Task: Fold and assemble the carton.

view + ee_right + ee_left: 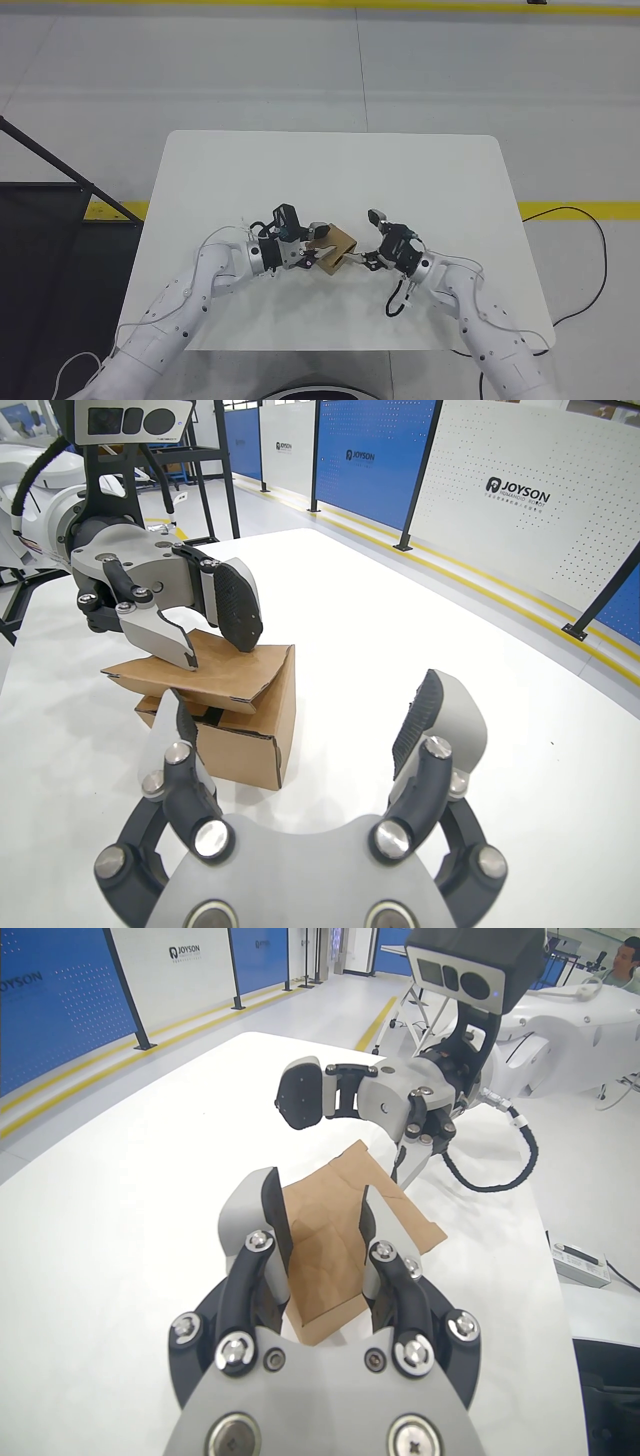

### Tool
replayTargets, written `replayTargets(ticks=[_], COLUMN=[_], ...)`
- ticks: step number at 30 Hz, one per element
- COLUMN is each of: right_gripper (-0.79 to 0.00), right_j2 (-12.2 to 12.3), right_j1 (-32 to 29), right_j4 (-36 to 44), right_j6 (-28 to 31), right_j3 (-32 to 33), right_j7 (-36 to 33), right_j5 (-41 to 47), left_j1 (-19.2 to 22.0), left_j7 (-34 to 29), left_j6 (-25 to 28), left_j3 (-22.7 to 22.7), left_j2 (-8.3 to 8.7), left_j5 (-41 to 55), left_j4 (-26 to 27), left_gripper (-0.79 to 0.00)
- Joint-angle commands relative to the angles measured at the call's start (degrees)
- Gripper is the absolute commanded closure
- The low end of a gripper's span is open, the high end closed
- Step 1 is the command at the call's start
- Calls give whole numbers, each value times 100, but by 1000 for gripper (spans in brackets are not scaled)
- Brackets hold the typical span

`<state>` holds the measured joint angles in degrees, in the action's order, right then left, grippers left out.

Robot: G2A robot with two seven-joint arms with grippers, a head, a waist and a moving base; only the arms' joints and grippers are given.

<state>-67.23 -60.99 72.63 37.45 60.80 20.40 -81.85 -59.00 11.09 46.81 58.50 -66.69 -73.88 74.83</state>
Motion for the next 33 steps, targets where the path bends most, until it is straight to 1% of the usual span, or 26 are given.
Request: replayTargets(ticks=[1,7,24,27,33], right_gripper=[-767,-748,-757,-739,-748], right_j2=[1,10,19,19,23], right_j1=[-10,-50,-99,-112,-127], right_j4=[-13,24,47,55,75], right_j6=[-1,-27,-22,-67,-57], right_j3=[8,42,77,90,101], right_j7=[17,70,115,136,137], right_j5=[5,-15,-41,-43,-59], left_j1=[0,-1,19,21,20], left_j7=[-2,-6,-12,-21,-23], left_j6=[3,-12,-11,-10,-11], left_j3=[1,0,-23,-25,-25], left_j2=[0,-2,-14,-16,-17], left_j5=[-6,-1,2,10,10], left_j4=[-11,-13,-30,-33,-32], left_gripper=[-372,-369,-372,-372,-369])
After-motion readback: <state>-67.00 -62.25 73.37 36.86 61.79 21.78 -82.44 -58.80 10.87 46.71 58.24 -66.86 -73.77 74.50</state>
